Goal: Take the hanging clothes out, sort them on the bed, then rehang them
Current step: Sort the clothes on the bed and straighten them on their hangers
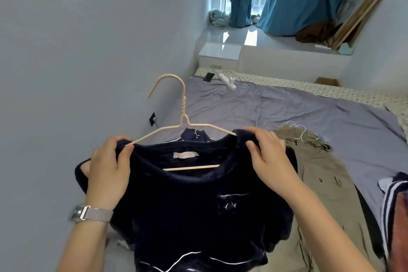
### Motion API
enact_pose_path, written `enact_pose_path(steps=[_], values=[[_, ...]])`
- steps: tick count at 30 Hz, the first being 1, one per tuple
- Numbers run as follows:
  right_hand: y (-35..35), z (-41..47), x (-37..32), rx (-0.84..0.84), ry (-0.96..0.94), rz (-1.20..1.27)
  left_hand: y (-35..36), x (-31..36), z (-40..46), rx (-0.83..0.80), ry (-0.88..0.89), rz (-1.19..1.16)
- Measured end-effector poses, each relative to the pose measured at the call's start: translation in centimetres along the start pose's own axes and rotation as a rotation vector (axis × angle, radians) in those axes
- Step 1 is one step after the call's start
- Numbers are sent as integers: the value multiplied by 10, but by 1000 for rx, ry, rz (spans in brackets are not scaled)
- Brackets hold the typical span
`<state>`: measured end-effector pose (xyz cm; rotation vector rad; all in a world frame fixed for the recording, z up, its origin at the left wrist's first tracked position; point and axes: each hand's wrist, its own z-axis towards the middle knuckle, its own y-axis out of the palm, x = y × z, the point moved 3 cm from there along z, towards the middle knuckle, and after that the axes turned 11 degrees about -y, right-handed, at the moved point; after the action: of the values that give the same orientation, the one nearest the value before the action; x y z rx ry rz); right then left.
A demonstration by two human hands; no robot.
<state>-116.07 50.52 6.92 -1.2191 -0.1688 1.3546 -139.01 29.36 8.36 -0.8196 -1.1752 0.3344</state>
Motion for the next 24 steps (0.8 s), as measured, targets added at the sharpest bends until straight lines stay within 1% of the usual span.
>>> enact_pose_path(steps=[2, 4, 6, 8, 10, 12, 14, 16, 19, 22, 24], values=[[7, 32, 5, 46, 19, 31, 7, 9, 40, 7, 38, 22], [21, 59, 17, 54, 31, 67, 26, 10, 83, -43, 61, 44], [49, 82, 41, -30, 48, 96, 60, 0, 127, -113, 51, 82], [88, 105, 78, -141, 78, 67, 104, -18, 171, -183, 38, 132], [131, 125, 113, -244, 112, 16, 155, -38, 210, -290, 15, 172], [173, 139, 149, -324, 177, -14, 207, -58, 243, -418, -22, 172], [207, 148, 180, -399, 274, -33, 255, -77, 267, -505, -41, 183], [239, 148, 206, -497, 342, -75, 297, -98, 283, -577, -74, 186], [278, 135, 230, -654, 377, -193, 347, -128, 285, -664, -85, 222], [299, 92, 244, -762, 483, -179, 372, -147, 259, -696, -109, 195], [300, 55, 248, -834, 517, -163, 381, -154, 232, -757, -124, 186]])
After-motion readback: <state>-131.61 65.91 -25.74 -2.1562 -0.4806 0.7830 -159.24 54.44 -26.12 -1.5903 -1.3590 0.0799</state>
